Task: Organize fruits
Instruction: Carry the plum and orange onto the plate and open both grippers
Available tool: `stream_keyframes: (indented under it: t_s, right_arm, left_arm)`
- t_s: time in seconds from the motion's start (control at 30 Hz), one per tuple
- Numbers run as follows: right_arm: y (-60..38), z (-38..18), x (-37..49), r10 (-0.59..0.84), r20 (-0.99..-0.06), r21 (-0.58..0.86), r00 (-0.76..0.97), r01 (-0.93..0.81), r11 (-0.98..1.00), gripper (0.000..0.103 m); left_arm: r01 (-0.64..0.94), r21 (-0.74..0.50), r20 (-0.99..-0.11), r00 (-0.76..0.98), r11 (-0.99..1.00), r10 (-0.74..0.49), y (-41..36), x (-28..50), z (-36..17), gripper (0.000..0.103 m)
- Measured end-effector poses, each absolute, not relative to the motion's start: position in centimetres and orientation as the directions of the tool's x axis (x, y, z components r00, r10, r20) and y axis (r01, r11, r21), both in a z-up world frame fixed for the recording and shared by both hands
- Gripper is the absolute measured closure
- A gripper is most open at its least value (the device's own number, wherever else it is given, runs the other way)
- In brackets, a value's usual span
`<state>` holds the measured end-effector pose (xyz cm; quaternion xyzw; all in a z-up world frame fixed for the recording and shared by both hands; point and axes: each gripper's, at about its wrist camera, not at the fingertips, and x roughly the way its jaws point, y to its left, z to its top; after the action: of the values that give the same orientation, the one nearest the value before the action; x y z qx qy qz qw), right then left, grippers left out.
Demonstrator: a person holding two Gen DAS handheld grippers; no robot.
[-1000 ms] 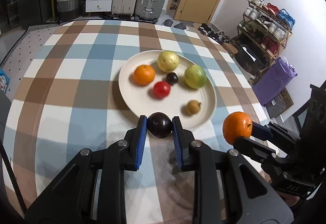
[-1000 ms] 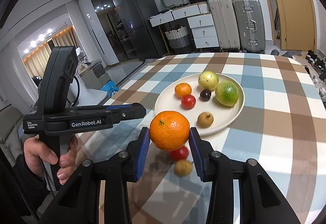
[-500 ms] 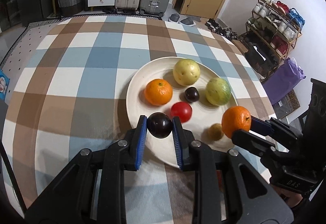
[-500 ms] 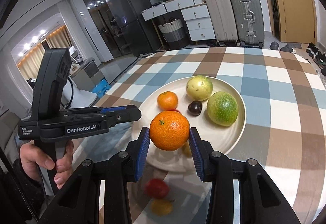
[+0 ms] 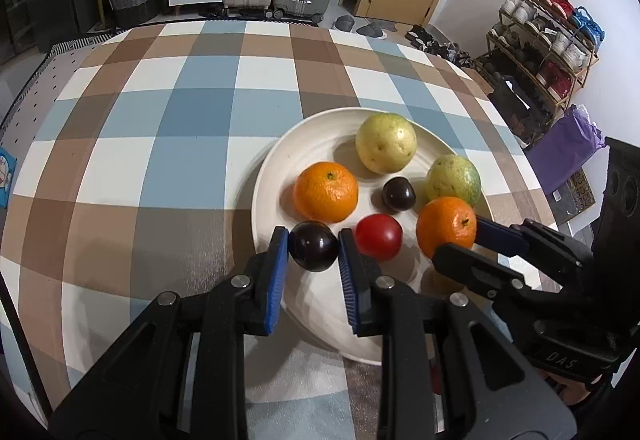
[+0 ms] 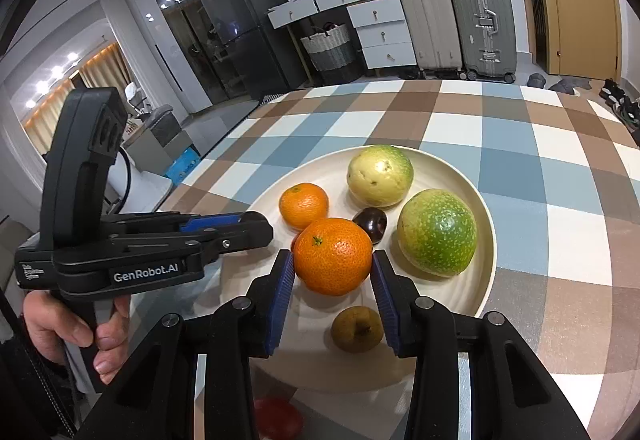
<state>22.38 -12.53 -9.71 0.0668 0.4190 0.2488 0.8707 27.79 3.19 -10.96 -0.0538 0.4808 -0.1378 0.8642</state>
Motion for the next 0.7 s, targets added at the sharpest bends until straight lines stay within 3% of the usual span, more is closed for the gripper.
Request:
stream_keyframes:
  t_s: [0.17,0.3,0.37,0.43,0.5,0.7]
  right_arm:
    - [-12.5,-10.0,22.6,0.473,-0.704,0.309,0.53,-0.372,0.875,0.062]
    - [-12.8,-9.3,22.2,0.478,-0.677,0.306,0.56,-0.376,0.875,0.048]
    - [-12.9,-8.8,21.8,0.474,-0.663,0.297,0.579,-0.377,0.877,0.047]
    - [-13.2,-8.3,21.3,0.477,-0.652,0.303,0.589,-0.375,0.876,0.047]
    - [-13.5,-8.0,20.6,0.479,-0.645,0.31,0.595,-0.37,0.876,0.046]
    - [-15.1,-7.1,17.8,0.474,-0.632,0.333,0.613,-0.337,0.881,0.046]
  left_arm:
    - [0.204,-0.248,-0.813,0.488,0.947,-0.318,3.0,28.1,-11.1,0.081]
    - [0.22,-0.244,-0.809,0.491,0.944,-0.323,2.8,27.8,-10.8,0.078]
    - [0.22,-0.258,-0.805,0.49,0.941,-0.335,2.9,27.6,-10.6,0.076]
    - [0.218,-0.266,-0.797,0.498,0.939,-0.342,3.2,27.3,-10.1,0.07]
    - [0.222,-0.266,-0.791,0.506,0.938,-0.344,3.3,26.8,-9.7,0.054]
    - [0.217,-0.264,-0.771,0.538,0.94,-0.341,3.7,25.1,-8.3,0.046]
